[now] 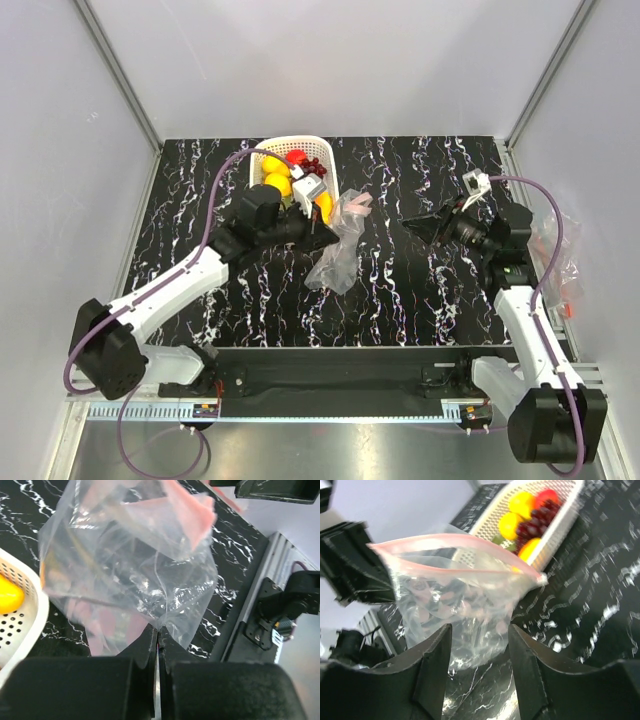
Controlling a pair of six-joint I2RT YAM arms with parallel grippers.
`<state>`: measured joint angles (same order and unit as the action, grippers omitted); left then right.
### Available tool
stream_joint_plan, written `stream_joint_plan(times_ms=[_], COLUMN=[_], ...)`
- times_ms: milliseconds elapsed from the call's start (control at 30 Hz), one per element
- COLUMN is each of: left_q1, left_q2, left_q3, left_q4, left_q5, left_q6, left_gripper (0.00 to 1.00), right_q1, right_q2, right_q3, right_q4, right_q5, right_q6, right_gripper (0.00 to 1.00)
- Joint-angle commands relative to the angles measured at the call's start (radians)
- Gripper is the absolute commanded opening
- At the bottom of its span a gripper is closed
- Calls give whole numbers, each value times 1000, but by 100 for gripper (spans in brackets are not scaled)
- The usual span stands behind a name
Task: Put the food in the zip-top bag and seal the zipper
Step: Open the zipper of the food storage bag at the center of the board.
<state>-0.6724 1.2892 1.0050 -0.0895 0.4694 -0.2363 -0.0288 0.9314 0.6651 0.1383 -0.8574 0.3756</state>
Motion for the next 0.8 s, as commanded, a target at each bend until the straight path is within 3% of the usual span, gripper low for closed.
stream_joint_plan(times_ms=[0, 233, 333, 400, 433, 633, 767], left_q1=[4, 4, 4, 4, 4, 2, -6], left_q2=[-39, -76, -73, -70, -67, -41, -50], left_q3=[18, -80, -91, -105, -111, -112, -152], left_q4=[0, 86, 108, 126, 134, 93, 85], left_q5=[104, 195, 202, 210, 215, 152, 89], left_q6=[-15, -38, -38, -34, -31, 8, -3], left_gripper=[0, 0, 0, 0, 0, 0, 0], right_q1=[24, 73, 116, 157, 168, 176, 176], right_q2=[23, 84, 93, 93, 92, 61, 89], right_q3=[33, 51, 80, 112, 123, 148, 171], right_q4=[190, 204, 118, 16, -21, -187, -279], right_q5=[-89, -135, -89, 1, 102, 179, 257], right_q6=[-63, -90, -92, -95, -92, -103, 84], right_gripper=[57, 54, 55, 64, 64, 59, 61])
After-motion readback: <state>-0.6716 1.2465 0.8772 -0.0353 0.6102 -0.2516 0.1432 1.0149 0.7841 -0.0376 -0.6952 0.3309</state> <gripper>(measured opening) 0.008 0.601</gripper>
